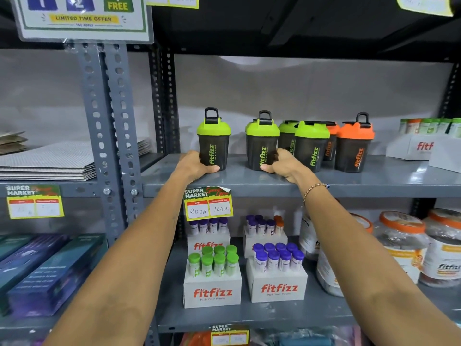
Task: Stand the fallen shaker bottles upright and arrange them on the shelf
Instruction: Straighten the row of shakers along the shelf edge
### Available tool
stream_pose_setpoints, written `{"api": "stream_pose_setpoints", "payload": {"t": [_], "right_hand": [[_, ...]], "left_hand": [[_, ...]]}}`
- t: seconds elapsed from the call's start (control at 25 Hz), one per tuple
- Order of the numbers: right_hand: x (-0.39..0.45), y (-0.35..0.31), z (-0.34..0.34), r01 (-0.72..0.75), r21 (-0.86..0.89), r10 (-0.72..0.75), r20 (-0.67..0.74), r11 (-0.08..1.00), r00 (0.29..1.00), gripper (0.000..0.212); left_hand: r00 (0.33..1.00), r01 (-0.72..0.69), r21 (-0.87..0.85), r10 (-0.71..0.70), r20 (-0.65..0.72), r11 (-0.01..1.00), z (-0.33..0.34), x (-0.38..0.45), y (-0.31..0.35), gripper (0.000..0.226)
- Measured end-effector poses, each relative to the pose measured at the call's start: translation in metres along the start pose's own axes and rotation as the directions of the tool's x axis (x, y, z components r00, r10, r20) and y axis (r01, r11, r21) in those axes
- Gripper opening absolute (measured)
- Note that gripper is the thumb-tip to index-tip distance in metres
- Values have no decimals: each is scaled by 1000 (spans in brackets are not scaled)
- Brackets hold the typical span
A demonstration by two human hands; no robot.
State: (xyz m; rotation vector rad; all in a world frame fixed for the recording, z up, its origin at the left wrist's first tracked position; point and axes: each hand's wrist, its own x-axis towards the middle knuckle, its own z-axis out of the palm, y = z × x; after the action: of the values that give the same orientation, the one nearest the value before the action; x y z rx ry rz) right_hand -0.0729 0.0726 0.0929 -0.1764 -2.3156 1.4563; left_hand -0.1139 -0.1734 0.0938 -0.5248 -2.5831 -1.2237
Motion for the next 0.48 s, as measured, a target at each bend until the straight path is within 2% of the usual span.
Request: {"api": "stream_pose_setpoints", "payload": {"t": [0.48], "right_hand": [[-2, -1, 0, 6, 7, -6, 9, 1000, 1000, 47]], "left_hand": [[999, -22, 41, 20, 37, 999, 1, 2, -3, 49]]}}
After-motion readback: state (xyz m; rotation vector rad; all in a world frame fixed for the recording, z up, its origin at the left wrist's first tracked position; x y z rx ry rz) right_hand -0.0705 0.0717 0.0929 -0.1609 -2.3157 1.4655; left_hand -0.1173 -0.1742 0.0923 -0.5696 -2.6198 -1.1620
